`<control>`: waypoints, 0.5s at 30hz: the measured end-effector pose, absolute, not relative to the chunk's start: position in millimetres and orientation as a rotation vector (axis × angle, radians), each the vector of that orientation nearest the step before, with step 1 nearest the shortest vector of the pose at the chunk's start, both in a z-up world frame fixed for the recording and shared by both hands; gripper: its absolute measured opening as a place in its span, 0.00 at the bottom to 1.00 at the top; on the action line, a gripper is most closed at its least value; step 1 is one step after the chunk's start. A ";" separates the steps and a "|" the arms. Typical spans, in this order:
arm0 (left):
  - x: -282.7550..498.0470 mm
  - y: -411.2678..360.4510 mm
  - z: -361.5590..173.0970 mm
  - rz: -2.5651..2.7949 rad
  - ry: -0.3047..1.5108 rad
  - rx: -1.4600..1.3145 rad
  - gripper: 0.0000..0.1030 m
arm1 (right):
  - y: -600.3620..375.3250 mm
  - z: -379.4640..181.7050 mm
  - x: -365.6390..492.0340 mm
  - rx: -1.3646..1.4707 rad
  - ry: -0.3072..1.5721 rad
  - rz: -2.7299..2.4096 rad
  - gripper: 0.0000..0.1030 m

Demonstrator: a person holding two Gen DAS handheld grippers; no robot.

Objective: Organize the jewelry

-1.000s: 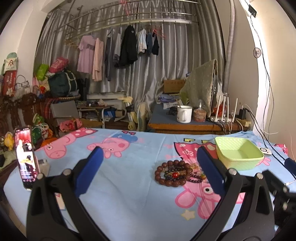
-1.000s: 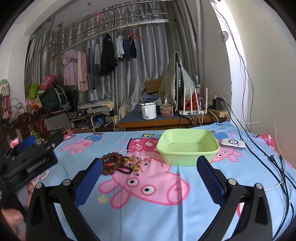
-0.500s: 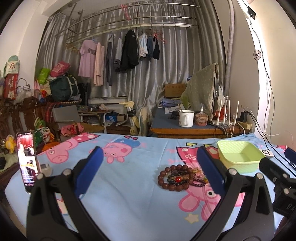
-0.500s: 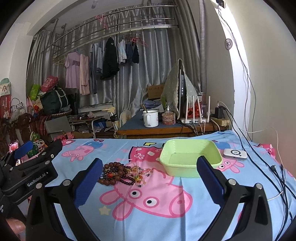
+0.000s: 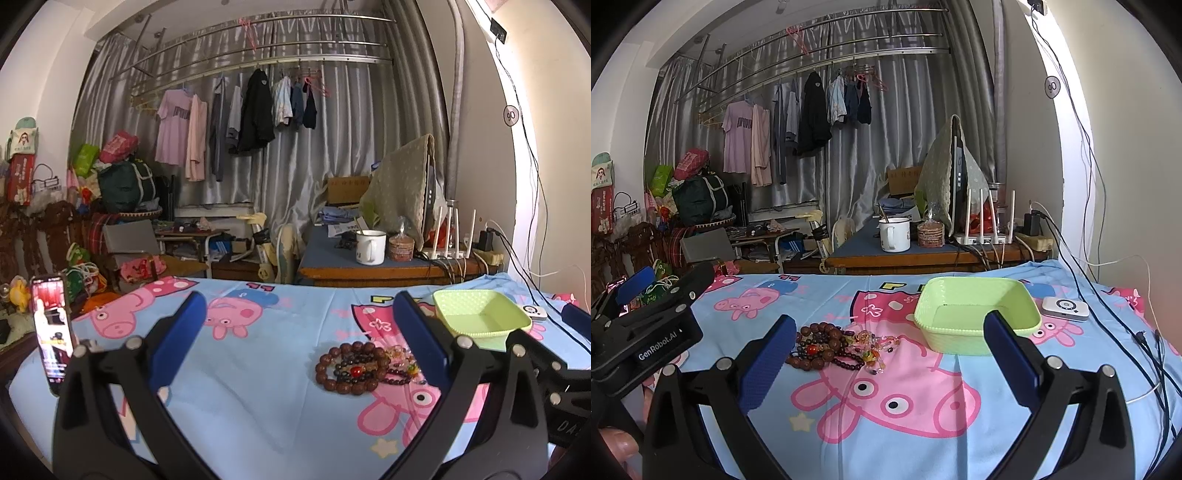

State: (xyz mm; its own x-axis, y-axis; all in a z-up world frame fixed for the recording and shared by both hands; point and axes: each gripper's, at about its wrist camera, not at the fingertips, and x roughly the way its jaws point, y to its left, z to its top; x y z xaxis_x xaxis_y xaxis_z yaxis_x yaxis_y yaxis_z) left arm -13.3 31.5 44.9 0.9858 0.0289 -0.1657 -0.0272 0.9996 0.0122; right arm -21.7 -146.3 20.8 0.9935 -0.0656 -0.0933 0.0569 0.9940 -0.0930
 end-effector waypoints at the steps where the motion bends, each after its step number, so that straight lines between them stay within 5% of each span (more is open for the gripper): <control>1: -13.2 31.2 45.2 0.029 0.162 0.011 0.94 | -146.0 22.0 -20.9 -0.089 0.097 -0.061 0.71; 15: -11.8 32.1 45.5 0.025 0.153 0.010 0.94 | -145.7 22.4 -18.9 -0.087 0.097 -0.060 0.71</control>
State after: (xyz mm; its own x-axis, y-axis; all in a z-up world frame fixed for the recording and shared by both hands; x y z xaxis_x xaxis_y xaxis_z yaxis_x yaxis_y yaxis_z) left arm -11.8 32.1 45.5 0.9880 0.0254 -0.1522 -0.0238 0.9996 0.0121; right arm -18.9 -145.7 22.4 0.9935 -0.0636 -0.0941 0.0552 0.9945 -0.0891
